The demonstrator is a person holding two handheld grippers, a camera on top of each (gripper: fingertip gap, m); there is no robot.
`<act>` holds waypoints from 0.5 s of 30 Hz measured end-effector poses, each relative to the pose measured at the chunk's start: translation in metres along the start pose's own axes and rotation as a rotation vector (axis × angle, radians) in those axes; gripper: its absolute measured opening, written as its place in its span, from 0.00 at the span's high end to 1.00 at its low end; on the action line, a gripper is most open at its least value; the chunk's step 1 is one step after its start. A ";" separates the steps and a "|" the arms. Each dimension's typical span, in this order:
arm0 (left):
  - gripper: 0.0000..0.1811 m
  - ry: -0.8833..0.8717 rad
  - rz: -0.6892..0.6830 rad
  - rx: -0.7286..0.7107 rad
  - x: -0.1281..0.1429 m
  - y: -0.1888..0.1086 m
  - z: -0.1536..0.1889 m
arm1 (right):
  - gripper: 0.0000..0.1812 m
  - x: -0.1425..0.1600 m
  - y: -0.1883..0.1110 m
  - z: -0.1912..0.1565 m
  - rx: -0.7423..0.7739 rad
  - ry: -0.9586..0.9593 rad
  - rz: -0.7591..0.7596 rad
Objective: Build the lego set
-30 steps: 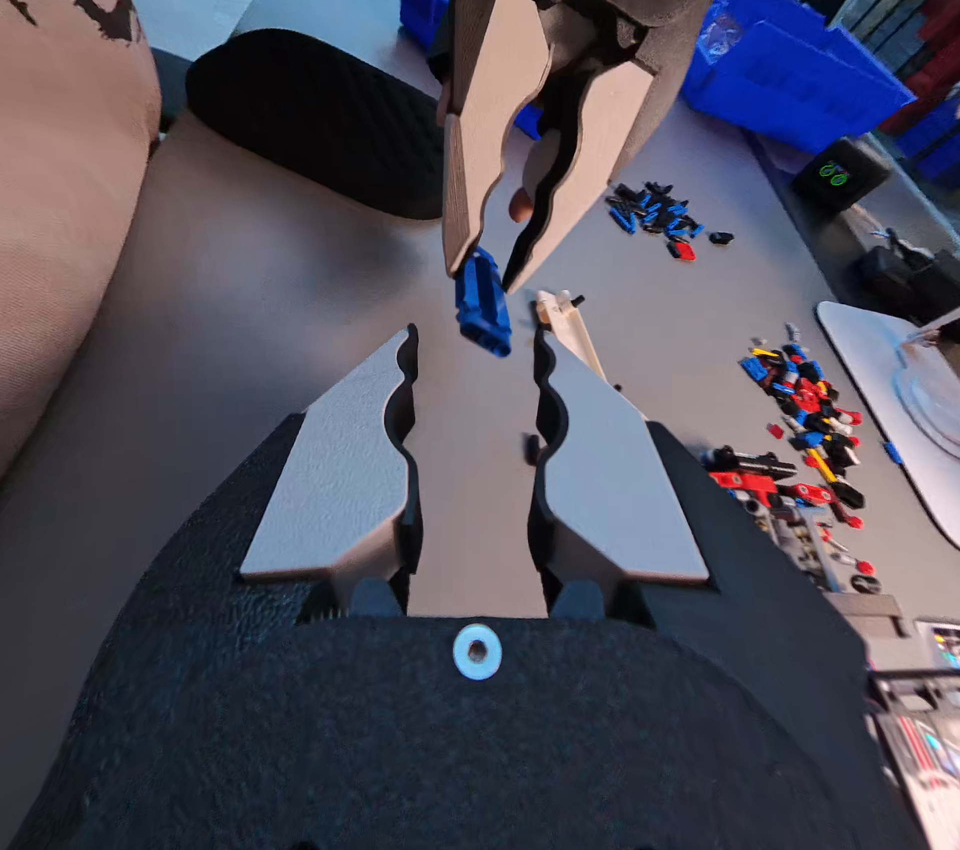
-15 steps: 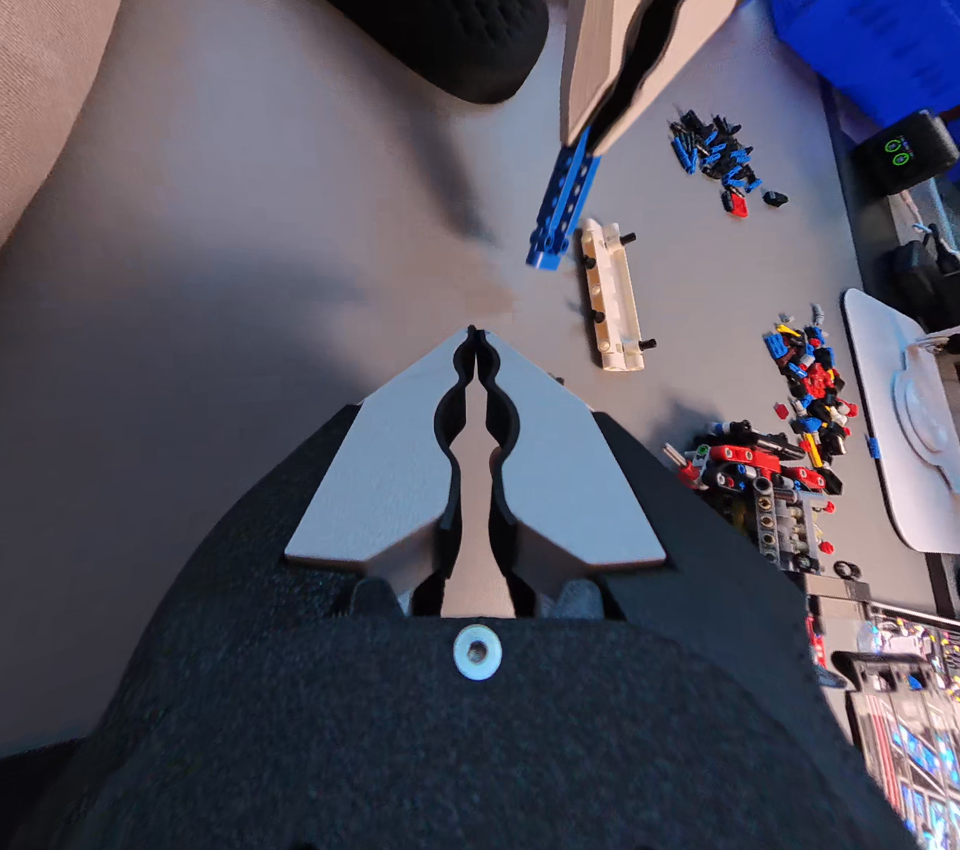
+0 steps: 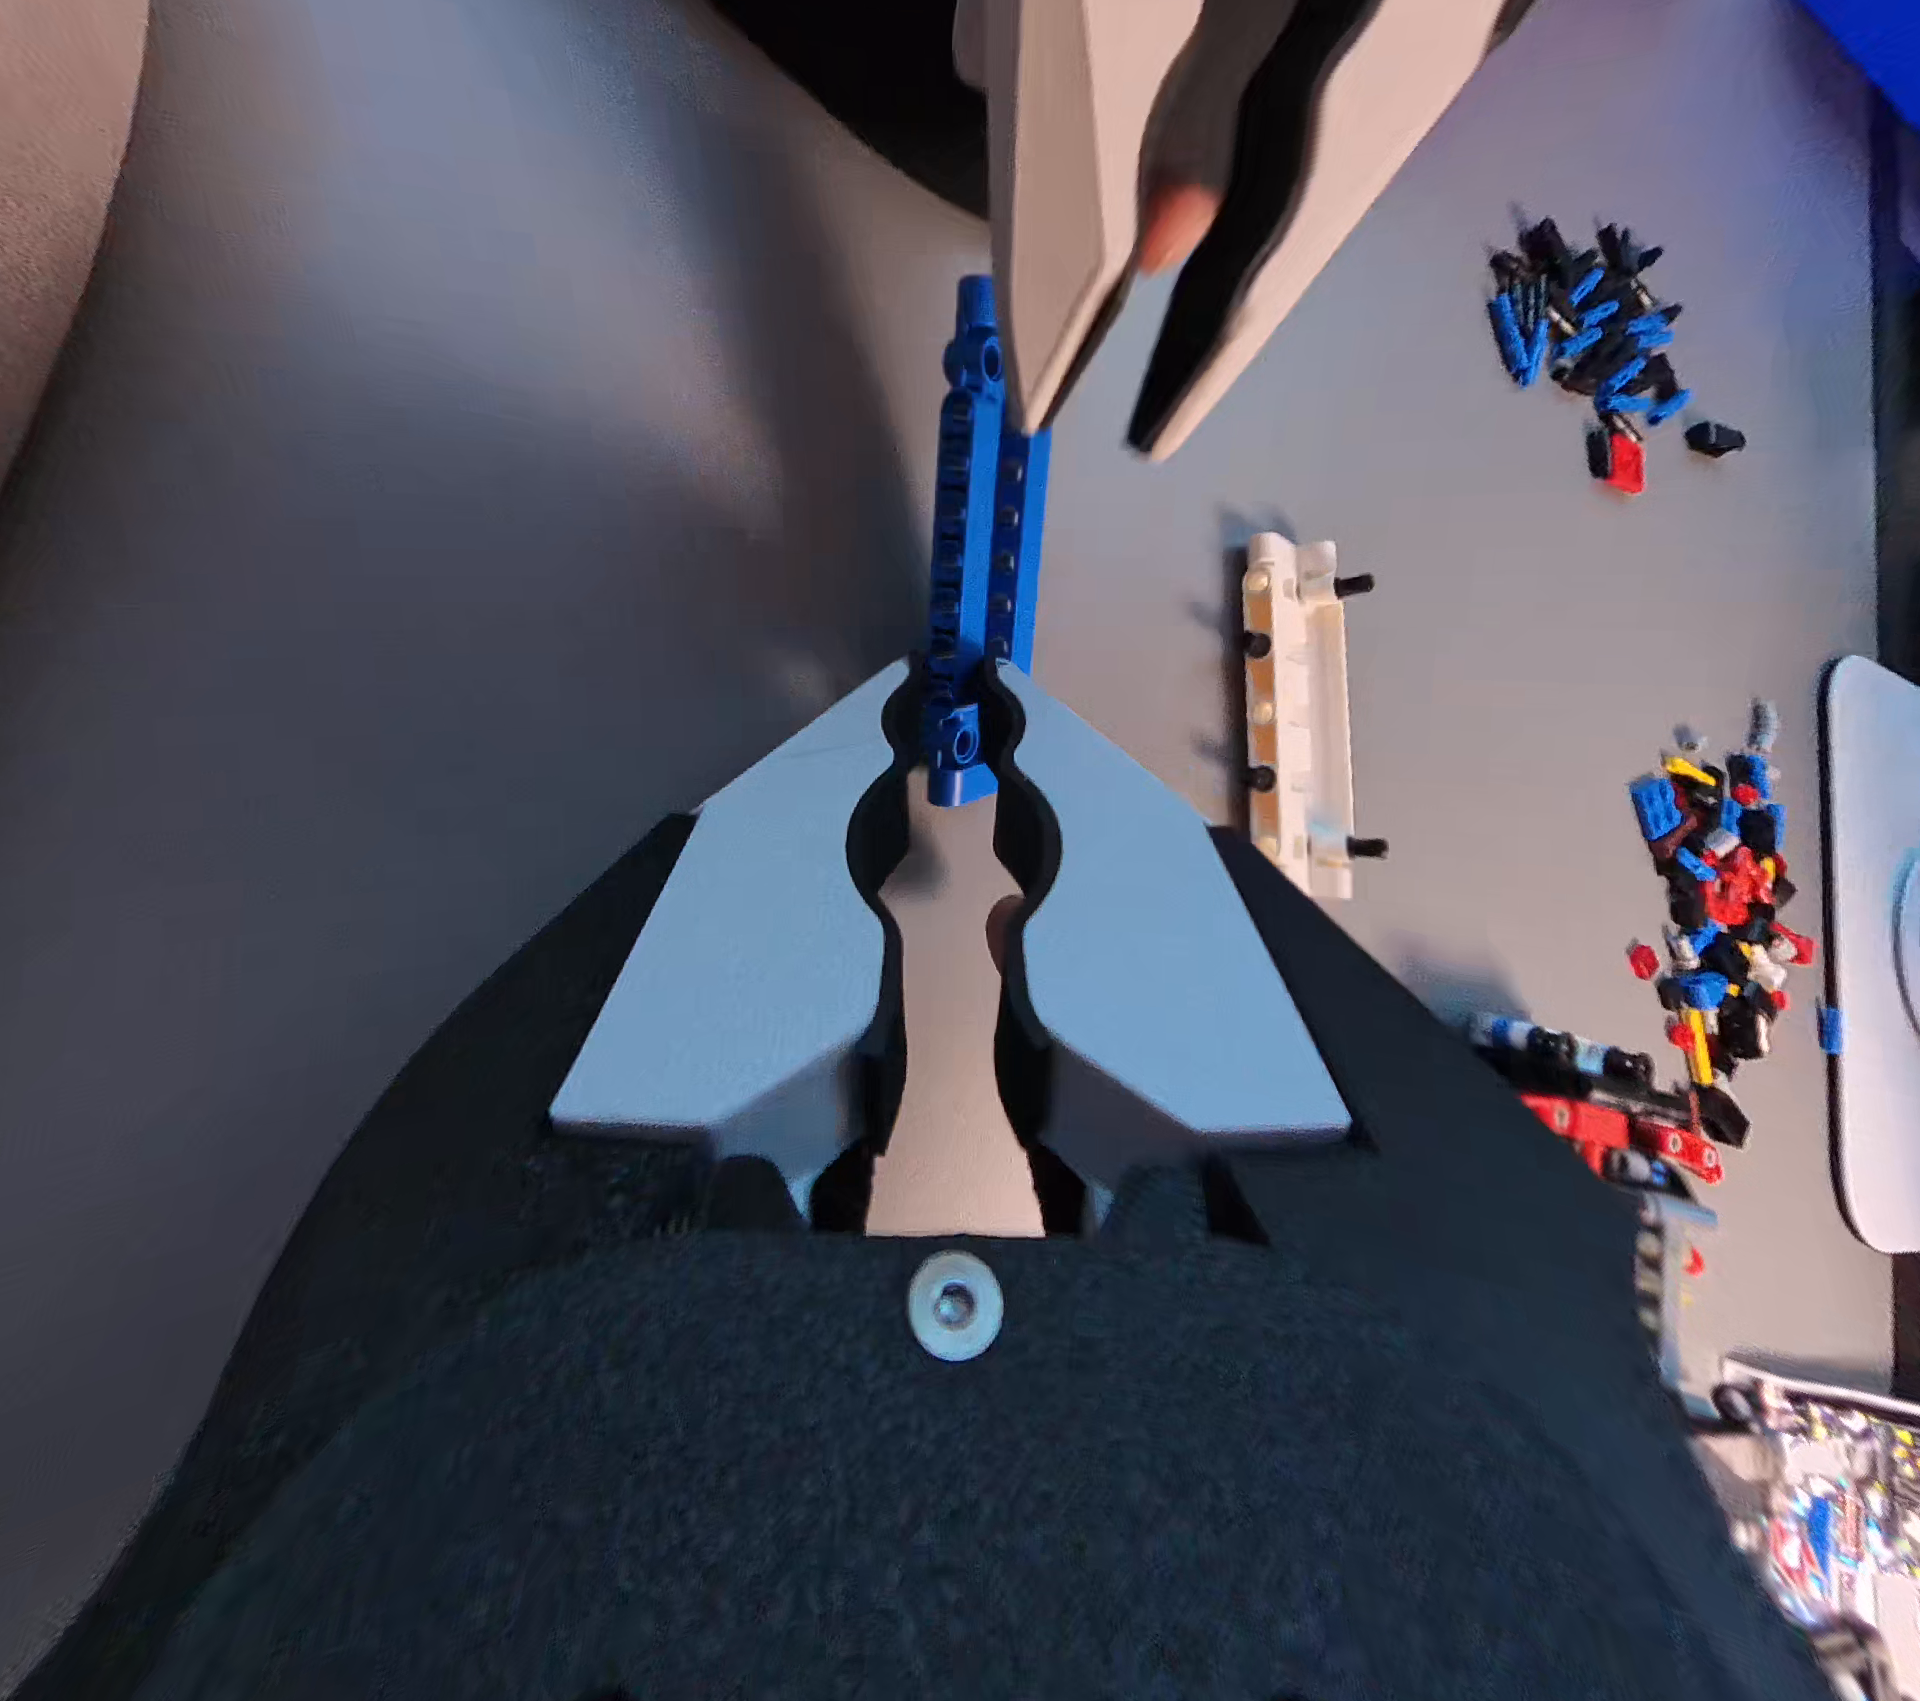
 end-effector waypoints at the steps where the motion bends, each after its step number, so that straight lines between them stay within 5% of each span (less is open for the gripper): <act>1: 0.87 0.014 -0.008 -0.041 -0.001 -0.010 -0.006 | 0.96 0.005 -0.004 0.000 0.004 -0.012 -0.023; 3: 0.77 0.023 -0.043 -0.161 -0.006 -0.043 -0.025 | 0.96 0.013 -0.013 -0.002 0.002 -0.034 -0.071; 8: 0.75 0.037 -0.303 -0.594 0.020 -0.163 -0.091 | 0.88 0.021 -0.022 -0.003 -0.016 0.056 -0.077; 12: 0.65 -0.199 -0.544 -0.614 0.080 -0.208 -0.090 | 0.83 0.015 -0.033 0.008 0.023 0.182 0.013; 15: 0.85 -0.214 -0.688 -0.628 0.112 -0.221 -0.091 | 0.83 0.018 -0.043 0.015 0.074 0.253 0.055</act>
Point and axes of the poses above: each gripper's, where its closed fingertips meet, y out along the fingers, x out of its underside, z = x × y across the jaws, the point moved 1 cm from there along -y, back along the fingers, and after that the axes turned 15 degrees about z, right-handed, at the moved point
